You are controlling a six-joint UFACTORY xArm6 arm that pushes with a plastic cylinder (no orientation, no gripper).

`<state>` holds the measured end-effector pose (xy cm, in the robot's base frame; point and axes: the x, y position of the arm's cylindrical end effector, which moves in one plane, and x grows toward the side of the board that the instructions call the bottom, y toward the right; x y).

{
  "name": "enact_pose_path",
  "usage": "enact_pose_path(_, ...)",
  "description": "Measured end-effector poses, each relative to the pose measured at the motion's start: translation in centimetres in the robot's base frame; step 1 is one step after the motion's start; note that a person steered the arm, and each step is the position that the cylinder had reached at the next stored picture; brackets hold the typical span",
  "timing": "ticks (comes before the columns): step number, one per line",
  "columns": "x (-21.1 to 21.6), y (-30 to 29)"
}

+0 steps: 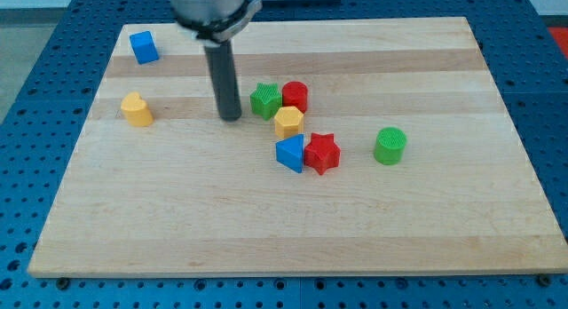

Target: Place the green star diagonal to the blue cube

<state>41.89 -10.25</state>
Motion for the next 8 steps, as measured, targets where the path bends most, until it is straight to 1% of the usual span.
enact_pose_path(1,0.8,-0.4)
enact_pose_path(2,-5.7,0.4)
enact_pose_path(3,-13.6,2.3)
enact_pose_path(4,-11.7,7.8)
enact_pose_path(5,-9.2,8.2)
enact_pose_path(6,-8.7,8.2)
enact_pose_path(7,-6.9,7.8)
enact_pose_path(8,-4.5,5.5)
